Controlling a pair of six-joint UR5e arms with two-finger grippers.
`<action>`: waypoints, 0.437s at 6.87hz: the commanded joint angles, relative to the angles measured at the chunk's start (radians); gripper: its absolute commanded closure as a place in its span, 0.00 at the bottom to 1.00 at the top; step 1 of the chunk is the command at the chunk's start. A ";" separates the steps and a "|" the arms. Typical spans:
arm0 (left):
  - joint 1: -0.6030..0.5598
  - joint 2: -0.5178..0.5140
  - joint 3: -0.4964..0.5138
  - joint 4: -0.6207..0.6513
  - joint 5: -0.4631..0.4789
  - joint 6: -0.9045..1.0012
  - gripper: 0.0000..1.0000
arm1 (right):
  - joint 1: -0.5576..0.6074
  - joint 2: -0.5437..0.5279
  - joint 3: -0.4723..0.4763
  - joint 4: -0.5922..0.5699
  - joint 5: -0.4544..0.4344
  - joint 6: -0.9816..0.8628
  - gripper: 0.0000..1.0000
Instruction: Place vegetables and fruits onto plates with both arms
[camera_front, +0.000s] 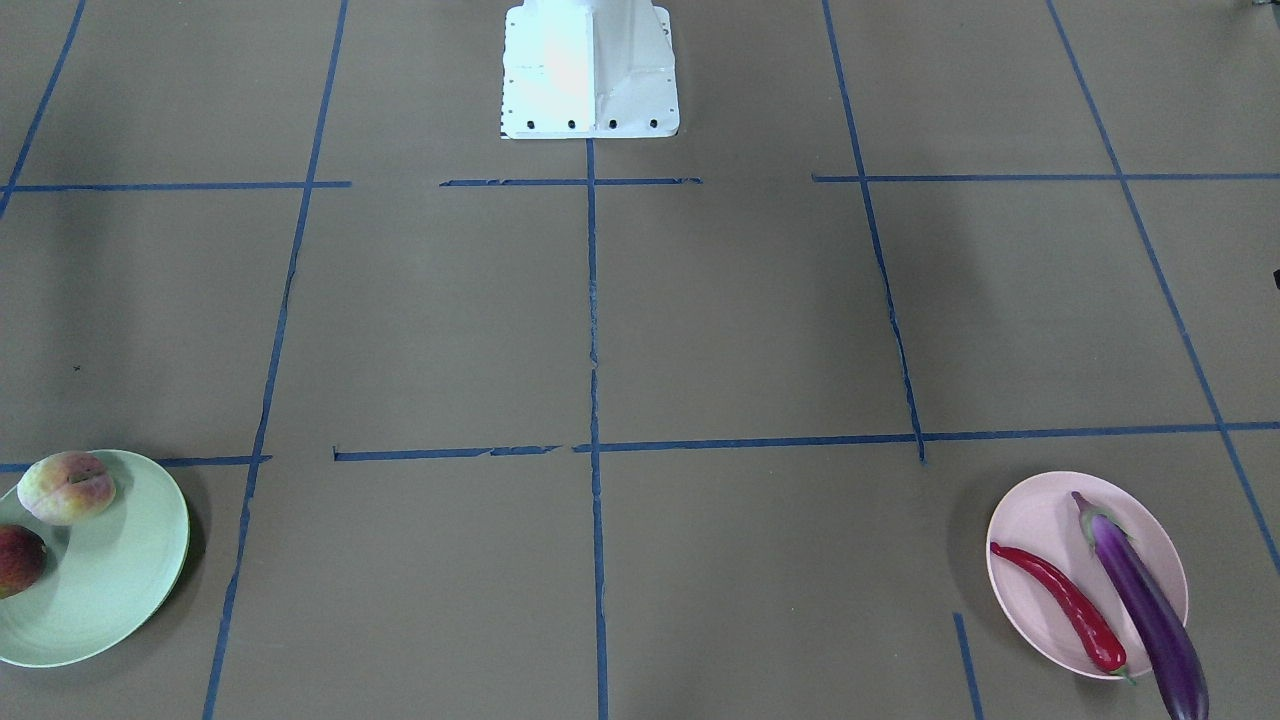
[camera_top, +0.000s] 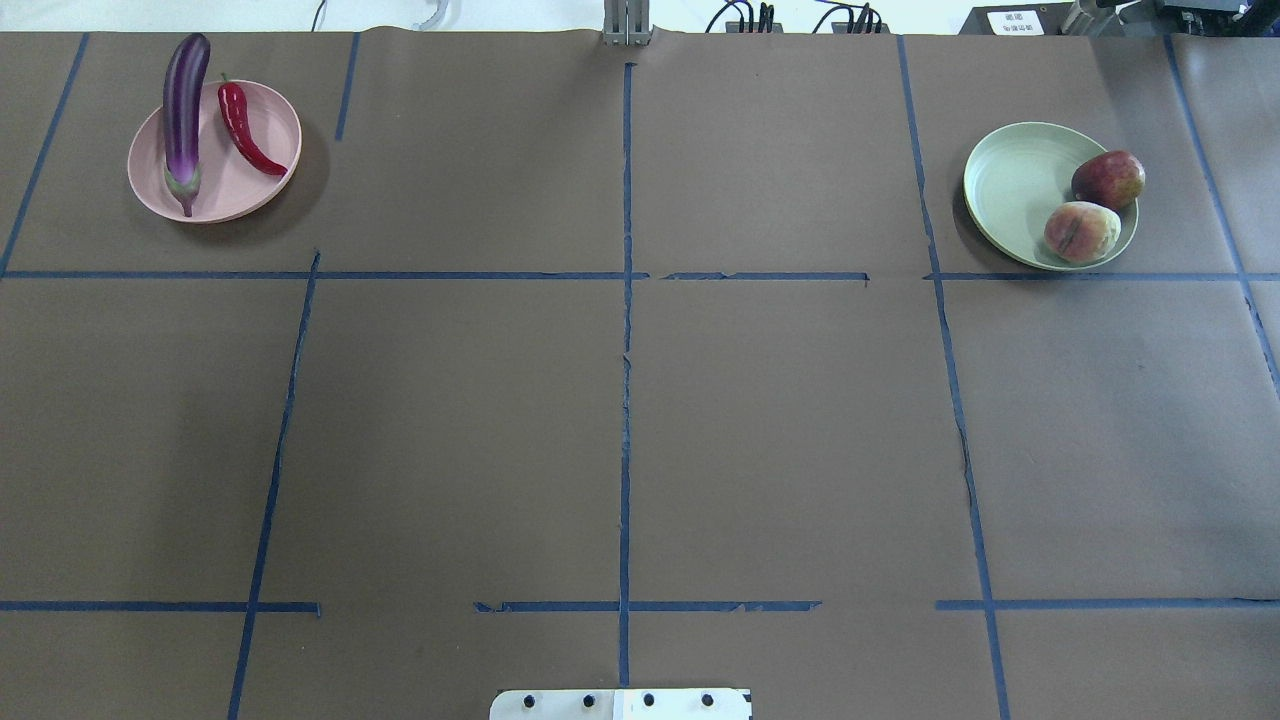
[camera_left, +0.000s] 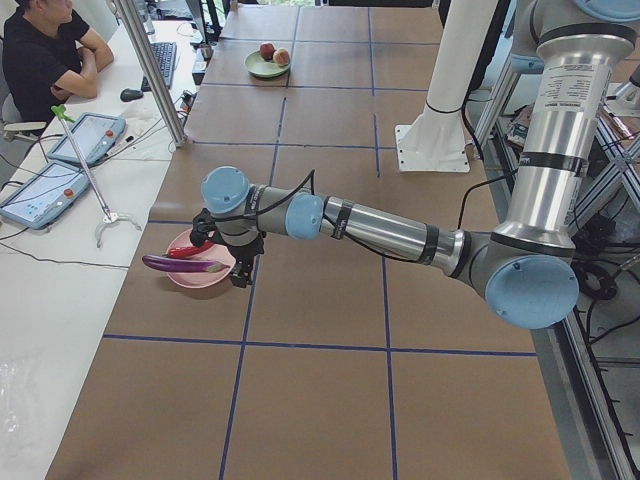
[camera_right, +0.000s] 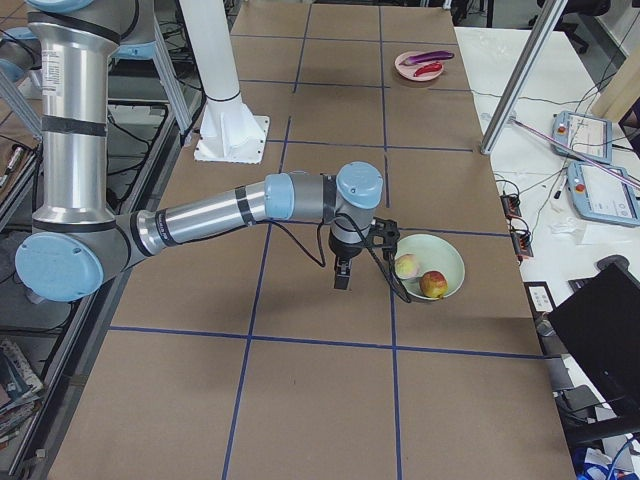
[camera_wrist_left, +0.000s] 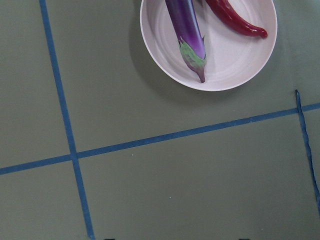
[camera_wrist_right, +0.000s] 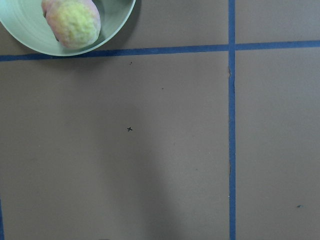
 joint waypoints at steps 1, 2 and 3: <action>-0.011 0.058 -0.013 -0.003 0.014 0.032 0.00 | -0.010 -0.021 0.000 0.006 0.003 -0.002 0.00; -0.011 0.072 -0.027 -0.002 0.014 0.032 0.00 | -0.012 -0.023 0.000 0.011 0.003 0.000 0.00; -0.011 0.083 -0.045 0.000 0.014 0.032 0.00 | -0.015 -0.026 0.000 0.013 0.003 -0.002 0.00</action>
